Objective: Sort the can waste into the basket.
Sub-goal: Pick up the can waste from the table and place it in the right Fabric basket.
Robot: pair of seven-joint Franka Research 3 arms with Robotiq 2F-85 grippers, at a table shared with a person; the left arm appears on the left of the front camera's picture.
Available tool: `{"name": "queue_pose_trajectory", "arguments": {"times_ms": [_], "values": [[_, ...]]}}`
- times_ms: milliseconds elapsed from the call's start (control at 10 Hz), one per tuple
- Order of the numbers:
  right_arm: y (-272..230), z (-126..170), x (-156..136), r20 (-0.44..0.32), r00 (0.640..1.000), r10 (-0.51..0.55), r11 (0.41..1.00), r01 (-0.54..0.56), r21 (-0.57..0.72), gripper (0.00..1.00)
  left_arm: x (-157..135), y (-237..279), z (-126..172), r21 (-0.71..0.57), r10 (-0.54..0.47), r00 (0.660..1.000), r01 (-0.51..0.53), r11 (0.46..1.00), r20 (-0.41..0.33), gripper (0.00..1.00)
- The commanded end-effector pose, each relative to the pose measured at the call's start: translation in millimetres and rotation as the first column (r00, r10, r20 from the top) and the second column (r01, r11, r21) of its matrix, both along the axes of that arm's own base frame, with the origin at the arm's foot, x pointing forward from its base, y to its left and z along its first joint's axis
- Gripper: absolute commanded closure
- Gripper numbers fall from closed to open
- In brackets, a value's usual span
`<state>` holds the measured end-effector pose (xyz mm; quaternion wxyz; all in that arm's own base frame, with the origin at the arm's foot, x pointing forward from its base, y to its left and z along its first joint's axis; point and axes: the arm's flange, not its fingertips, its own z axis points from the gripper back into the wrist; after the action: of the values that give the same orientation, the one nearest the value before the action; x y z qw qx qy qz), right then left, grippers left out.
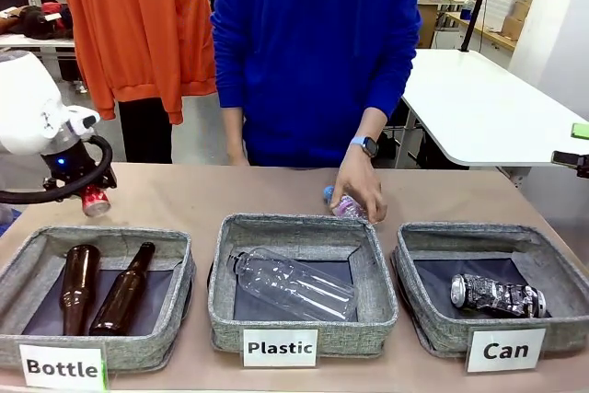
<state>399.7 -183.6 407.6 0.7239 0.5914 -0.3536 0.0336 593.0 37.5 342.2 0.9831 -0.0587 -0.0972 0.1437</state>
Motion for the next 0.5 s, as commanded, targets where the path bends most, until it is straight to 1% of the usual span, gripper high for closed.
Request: {"name": "queue_pose_trajectory", "arguments": {"times_ms": [0,100,200,300,400], "values": [[-2.7,1.2,-1.0,0.017,1.0,0.015,1.0,-0.015,-0.014,0.0,-35.7,24.1,60.4,-0.15,-0.093,0.995,0.097,0.984,0.034,1.0],[-2.7,1.2,-1.0,0.017,1.0,0.015,1.0,-0.015,-0.014,0.0,-61.5,34.4,94.0,-0.227,-0.193,0.98,0.2,0.953,0.056,1.0],[-2.7,1.2,-1.0,0.017,1.0,0.015,1.0,-0.015,-0.014,0.0,-94.0,44.5,123.1,-0.306,-0.322,0.944,0.329,0.893,0.076,1.0],[-2.7,1.2,-1.0,0.017,1.0,0.015,1.0,-0.015,-0.014,0.0,-130.6,54.8,143.7,-0.349,-0.45,0.887,0.456,0.819,0.104,1.0],[-2.7,1.2,-1.0,0.017,1.0,0.015,1.0,-0.015,-0.014,0.0,-175.9,64.1,155.8,-0.355,-0.586,0.8,0.589,0.726,0.127,1.0]]}}
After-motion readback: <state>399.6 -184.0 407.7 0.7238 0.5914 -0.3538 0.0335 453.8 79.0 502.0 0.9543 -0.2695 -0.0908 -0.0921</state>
